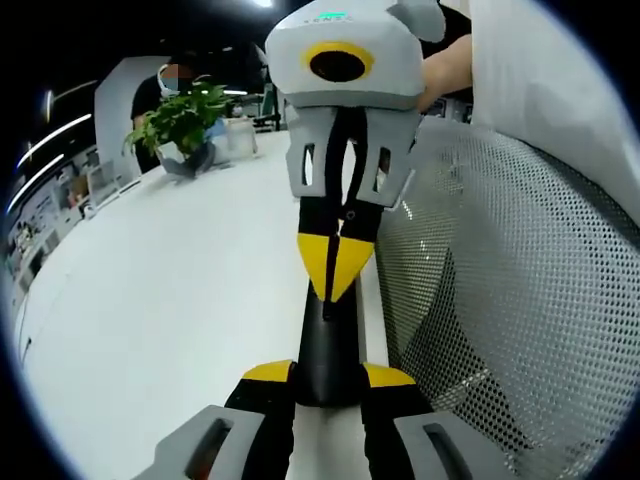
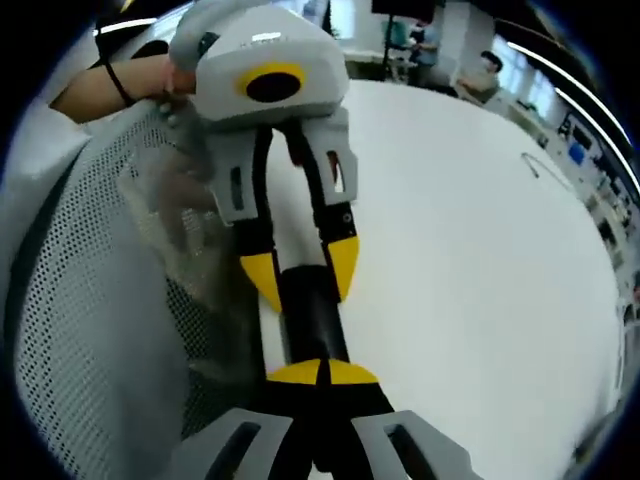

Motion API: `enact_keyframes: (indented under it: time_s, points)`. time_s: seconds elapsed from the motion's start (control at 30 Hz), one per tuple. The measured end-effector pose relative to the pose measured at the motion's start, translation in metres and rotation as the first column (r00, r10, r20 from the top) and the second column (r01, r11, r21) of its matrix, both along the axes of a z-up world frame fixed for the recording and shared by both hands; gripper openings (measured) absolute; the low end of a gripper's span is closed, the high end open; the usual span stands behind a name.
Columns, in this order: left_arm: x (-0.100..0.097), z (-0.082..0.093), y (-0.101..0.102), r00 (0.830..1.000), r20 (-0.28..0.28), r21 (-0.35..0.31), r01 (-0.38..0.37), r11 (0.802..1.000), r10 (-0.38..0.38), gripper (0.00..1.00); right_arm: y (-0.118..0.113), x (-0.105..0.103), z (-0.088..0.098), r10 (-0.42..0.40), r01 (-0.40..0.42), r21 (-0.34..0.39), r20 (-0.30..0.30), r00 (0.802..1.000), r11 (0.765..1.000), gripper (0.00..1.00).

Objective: Press the specified remote control buttons in sequence, fully releasing each button before pressing the next.

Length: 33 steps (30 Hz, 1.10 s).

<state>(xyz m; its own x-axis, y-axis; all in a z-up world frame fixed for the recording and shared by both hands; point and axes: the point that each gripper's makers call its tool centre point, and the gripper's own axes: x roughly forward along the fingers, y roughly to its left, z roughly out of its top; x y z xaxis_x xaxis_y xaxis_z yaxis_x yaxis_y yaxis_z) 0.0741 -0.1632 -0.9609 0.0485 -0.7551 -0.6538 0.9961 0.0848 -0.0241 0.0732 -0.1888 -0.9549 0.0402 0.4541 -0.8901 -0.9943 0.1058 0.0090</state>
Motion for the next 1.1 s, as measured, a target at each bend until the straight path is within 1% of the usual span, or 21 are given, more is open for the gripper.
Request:
enact_keyframes:
  time_s: [0.1, 0.2, 0.27, 0.33, 0.4, 0.47, 0.53, 0.6, 0.63, 0.67, 0.8, 0.97, 1.1]
  points:
    - [-0.0004, 0.0003, -0.0002, 1.0, 0.002, 0.002, 0.003, 1.0, -0.003, 0.24, 0.0012, 0.0023, -0.0004, -0.02, 0.02, -0.014, 0.004, 1.0, 1.0, 0.0]
    - [-0.0007, 0.0001, -0.0003, 1.0, 0.003, 0.002, 0.004, 1.0, -0.004, 0.24, 0.0003, 0.0019, -0.0012, -0.017, 0.017, -0.023, 0.018, 1.0, 1.0, 0.0]
    - [-0.0008, -0.0001, -0.0003, 1.0, 0.003, 0.002, 0.003, 1.0, -0.003, 0.24, -0.0008, 0.0022, -0.0011, -0.025, 0.025, -0.01, 0.021, 0.999, 1.0, 0.0]
    - [-0.0007, -0.0005, -0.0002, 1.0, 0.003, 0.002, 0.003, 1.0, -0.003, 0.24, -0.0008, 0.003, -0.0004, -0.056, 0.056, 0.024, 0.0, 0.998, 0.998, 0.0]
    - [-0.0008, -0.0002, -0.0002, 1.0, 0.002, 0.001, 0.003, 1.0, -0.003, 0.24, 0.0, 0.0028, 0.001, -0.095, 0.097, 0.072, -0.035, 0.995, 0.993, 0.0]
    - [-0.0008, -0.0003, -0.0002, 1.0, 0.002, 0.001, 0.002, 1.0, -0.002, 0.24, -0.0013, 0.0033, 0.0014, -0.112, 0.116, 0.089, -0.043, 0.993, 0.989, 0.0]
    - [-0.0008, -0.0001, 0.0, 1.0, 0.002, 0.001, 0.001, 1.0, -0.001, 0.24, -0.0018, 0.002, 0.0023, -0.114, 0.118, 0.094, -0.046, 0.992, 0.989, 0.0]
    - [-0.001, 0.0, 0.0002, 1.0, 0.002, 0.001, 0.001, 1.0, -0.001, 0.24, 0.0016, -0.0029, 0.003, -0.092, 0.096, 0.098, -0.05, 0.995, 0.991, 0.0]
    - [-0.001, 0.0, 0.0002, 1.0, 0.002, 0.001, 0.001, 1.0, -0.001, 0.24, 0.0033, -0.0042, 0.0027, -0.081, 0.085, 0.093, -0.045, 0.996, 0.992, 0.0]
    - [-0.001, 0.0, 0.0003, 1.0, 0.002, 0.0, 0.001, 1.0, -0.001, 0.24, 0.0032, -0.0026, 0.0022, -0.059, 0.06, 0.074, -0.027, 0.998, 0.995, 0.0]
    - [-0.0006, 0.0004, -0.0001, 1.0, 0.001, 0.0, 0.002, 1.0, -0.002, 0.24, 0.0037, -0.0007, 0.0017, -0.047, 0.049, 0.058, -0.034, 0.998, 0.997, 0.0]
    - [-0.0011, 0.0002, -0.0002, 1.0, 0.005, -0.005, 0.014, 1.0, -0.014, 0.24, 0.0039, -0.0005, 0.0003, -0.064, 0.066, 0.032, -0.049, 0.997, 0.997, 0.0]
    - [-0.0012, 0.0001, -0.0004, 1.0, 0.006, -0.004, 0.015, 1.0, -0.015, 0.24, 0.0045, -0.0007, -0.0006, -0.068, 0.068, 0.006, -0.045, 0.997, 0.998, 0.0]
